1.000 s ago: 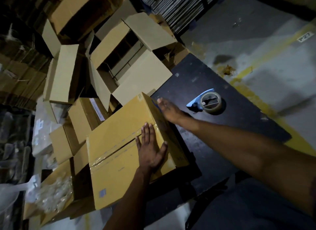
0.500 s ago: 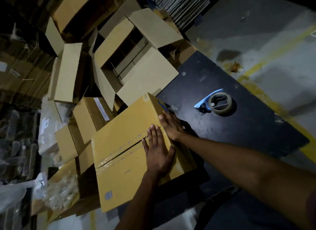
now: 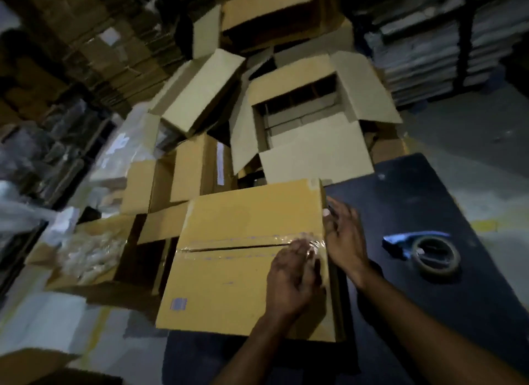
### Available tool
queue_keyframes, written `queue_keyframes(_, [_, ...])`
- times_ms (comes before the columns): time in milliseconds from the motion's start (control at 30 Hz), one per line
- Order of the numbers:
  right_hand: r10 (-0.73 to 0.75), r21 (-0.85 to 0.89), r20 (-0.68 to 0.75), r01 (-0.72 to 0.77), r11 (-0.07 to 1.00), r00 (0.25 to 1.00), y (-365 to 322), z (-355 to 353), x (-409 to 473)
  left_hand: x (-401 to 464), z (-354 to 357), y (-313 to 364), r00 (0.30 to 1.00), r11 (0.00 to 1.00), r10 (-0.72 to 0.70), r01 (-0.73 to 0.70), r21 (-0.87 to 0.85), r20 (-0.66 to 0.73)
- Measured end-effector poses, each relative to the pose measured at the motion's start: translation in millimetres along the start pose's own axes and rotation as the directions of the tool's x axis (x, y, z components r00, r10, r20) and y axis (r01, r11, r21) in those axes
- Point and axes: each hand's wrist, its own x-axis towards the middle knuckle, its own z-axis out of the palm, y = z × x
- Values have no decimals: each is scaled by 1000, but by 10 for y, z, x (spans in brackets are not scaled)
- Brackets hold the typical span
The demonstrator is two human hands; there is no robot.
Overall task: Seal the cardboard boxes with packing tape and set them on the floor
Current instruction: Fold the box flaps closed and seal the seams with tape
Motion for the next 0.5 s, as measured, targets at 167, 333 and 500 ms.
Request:
queue_keyframes(167, [-303, -114, 205, 331, 937, 931, -775, 598, -148, -31, -900, -606, 881, 907, -398, 335, -256, -254])
queue_keyframes(333, [-448, -115, 456, 550, 827, 769, -1385, 1718, -413, -328, -1893, -1572, 710, 795, -593, 439, -419, -381])
queue_keyframes(500, [-397, -144, 707, 668, 730, 586, -1758, 2816, -332, -738, -2422, -2746, 553, 643, -752, 494, -585, -359])
